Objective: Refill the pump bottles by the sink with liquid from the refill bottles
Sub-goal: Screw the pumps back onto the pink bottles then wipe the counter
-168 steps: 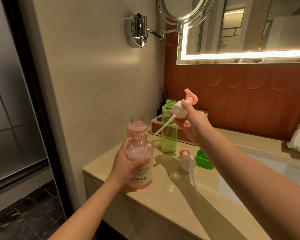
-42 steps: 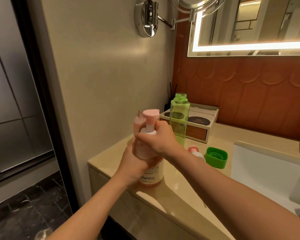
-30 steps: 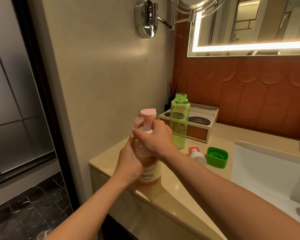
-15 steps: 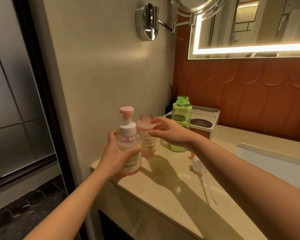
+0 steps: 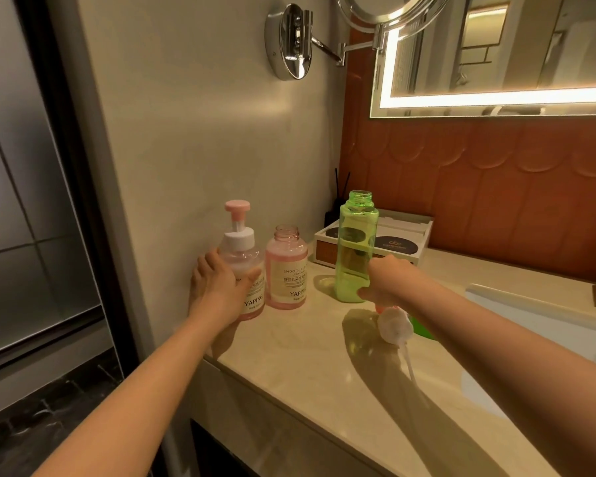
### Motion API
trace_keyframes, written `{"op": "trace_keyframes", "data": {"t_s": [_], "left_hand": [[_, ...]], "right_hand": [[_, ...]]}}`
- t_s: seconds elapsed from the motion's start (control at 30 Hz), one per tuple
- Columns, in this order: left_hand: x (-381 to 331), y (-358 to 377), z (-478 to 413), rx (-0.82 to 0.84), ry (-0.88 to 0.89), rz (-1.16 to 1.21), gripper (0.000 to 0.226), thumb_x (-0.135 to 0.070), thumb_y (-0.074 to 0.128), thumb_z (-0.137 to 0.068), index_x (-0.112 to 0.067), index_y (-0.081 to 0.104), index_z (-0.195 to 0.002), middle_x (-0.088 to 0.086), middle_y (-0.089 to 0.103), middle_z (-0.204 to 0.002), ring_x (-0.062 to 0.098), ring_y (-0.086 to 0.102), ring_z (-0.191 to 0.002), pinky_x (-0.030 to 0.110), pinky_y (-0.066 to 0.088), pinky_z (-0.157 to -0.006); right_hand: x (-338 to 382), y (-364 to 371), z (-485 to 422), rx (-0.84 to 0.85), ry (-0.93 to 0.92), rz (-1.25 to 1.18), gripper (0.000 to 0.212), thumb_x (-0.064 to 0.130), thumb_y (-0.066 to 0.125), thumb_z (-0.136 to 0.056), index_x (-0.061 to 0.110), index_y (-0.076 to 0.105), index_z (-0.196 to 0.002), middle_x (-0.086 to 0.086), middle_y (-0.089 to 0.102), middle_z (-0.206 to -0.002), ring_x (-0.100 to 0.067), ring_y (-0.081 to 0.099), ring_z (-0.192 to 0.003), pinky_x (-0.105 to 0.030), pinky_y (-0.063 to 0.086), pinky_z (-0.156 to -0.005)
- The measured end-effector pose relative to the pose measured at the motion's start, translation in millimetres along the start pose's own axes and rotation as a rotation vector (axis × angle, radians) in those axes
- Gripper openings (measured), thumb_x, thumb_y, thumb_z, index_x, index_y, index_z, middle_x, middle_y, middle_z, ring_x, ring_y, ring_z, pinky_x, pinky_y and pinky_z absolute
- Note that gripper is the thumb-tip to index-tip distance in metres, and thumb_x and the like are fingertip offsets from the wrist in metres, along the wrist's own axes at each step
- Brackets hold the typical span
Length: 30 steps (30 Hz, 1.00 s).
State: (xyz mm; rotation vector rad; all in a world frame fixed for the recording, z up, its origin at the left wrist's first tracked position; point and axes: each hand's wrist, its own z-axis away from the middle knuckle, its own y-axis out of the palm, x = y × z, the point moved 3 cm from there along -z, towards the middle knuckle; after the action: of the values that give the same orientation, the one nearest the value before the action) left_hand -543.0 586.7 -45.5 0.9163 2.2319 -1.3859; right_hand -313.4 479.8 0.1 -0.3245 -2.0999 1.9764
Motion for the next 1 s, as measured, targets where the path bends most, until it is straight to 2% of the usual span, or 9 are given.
{"op": "trace_keyframes", "data": {"t_s": [0.1,0.23,0.37,0.5,0.63,0.67,0.77,0.87,1.0], "left_hand": [[-7,1,1,-0.025,-0.045,0.03,0.079,-0.046,0.063,-0.081,0.002,0.025,-0.132,0.021,0.032,-0.134,0.037,0.029,-0.127,0.042,0.023,-0.104],[-11,-4,17,-0.131,-0.086,0.111,0.084,-0.044,0.072,-0.073,-0.001,0.027,-0.129,0.019,0.032,-0.132,0.036,0.032,-0.123,0.043,0.029,-0.099],[-32,-10,44,-0.291,0.109,0.265,0.062,-0.03,0.075,-0.073,-0.006,0.038,-0.116,0.01,0.036,-0.119,0.018,0.032,-0.107,0.03,0.028,-0.09],[-67,-1,51,-0.179,0.29,0.376,0.052,-0.022,0.072,-0.078,-0.007,0.043,-0.118,0.002,0.036,-0.115,0.001,0.025,-0.101,0.001,0.021,-0.087],[-84,16,42,-0.005,0.106,0.59,0.069,-0.018,0.068,-0.082,-0.01,0.027,-0.137,0.008,0.028,-0.139,0.015,0.033,-0.119,-0.007,0.033,-0.067],[-87,19,40,-0.001,0.076,0.596,0.075,-0.018,0.068,-0.082,-0.011,0.022,-0.14,0.008,0.025,-0.142,0.018,0.032,-0.125,-0.004,0.035,-0.078],[-92,27,34,-0.027,0.036,0.531,0.084,-0.023,0.069,-0.081,-0.01,0.014,-0.144,0.009,0.02,-0.148,0.024,0.024,-0.136,0.032,0.027,-0.111],[-95,33,26,-0.05,-0.006,0.457,0.088,-0.027,0.07,-0.081,-0.008,0.013,-0.145,0.012,0.018,-0.149,0.027,0.019,-0.138,0.04,0.021,-0.114],[-99,37,18,-0.07,-0.045,0.439,0.09,-0.029,0.071,-0.079,-0.007,0.014,-0.145,0.013,0.019,-0.149,0.028,0.018,-0.138,0.038,0.019,-0.112]], "right_hand": [[-4,4,3,0.034,0.039,0.047,0.037,0.035,0.062,-0.086,0.011,0.058,-0.113,-0.004,0.055,-0.088,-0.022,0.057,-0.081,-0.032,0.053,-0.071],[-7,7,4,0.049,0.053,0.104,0.037,0.037,0.061,-0.085,0.01,0.059,-0.111,-0.002,0.053,-0.084,-0.021,0.054,-0.077,-0.03,0.047,-0.064],[-11,12,5,0.11,0.108,0.0,0.041,0.037,0.063,-0.084,0.01,0.058,-0.114,-0.002,0.049,-0.077,-0.021,0.055,-0.076,-0.03,0.051,-0.065],[-11,22,6,0.206,0.119,-0.038,0.044,0.041,0.065,-0.081,0.013,0.058,-0.114,-0.001,0.05,-0.073,-0.019,0.059,-0.073,-0.03,0.055,-0.07],[-15,30,9,0.329,0.079,0.023,0.043,0.033,0.063,-0.08,0.021,0.058,-0.121,-0.004,0.054,-0.089,-0.018,0.058,-0.075,-0.029,0.056,-0.074],[-17,31,10,0.325,0.064,0.007,0.041,0.031,0.063,-0.081,0.019,0.059,-0.119,-0.005,0.054,-0.088,-0.018,0.058,-0.075,-0.029,0.056,-0.073],[-25,25,9,0.198,0.151,-0.386,0.027,0.028,0.067,-0.08,0.008,0.063,-0.098,-0.004,0.06,-0.073,-0.016,0.062,-0.059,-0.029,0.057,-0.053],[-30,10,9,0.169,0.17,-0.604,0.033,0.038,0.068,-0.081,0.011,0.052,-0.092,-0.004,0.058,-0.079,-0.017,0.062,-0.059,-0.021,0.048,-0.038],[-32,-6,9,0.093,0.083,-0.862,0.036,0.044,0.065,-0.082,0.012,0.053,-0.096,-0.005,0.059,-0.084,-0.018,0.063,-0.069,-0.02,0.05,-0.043]]}}
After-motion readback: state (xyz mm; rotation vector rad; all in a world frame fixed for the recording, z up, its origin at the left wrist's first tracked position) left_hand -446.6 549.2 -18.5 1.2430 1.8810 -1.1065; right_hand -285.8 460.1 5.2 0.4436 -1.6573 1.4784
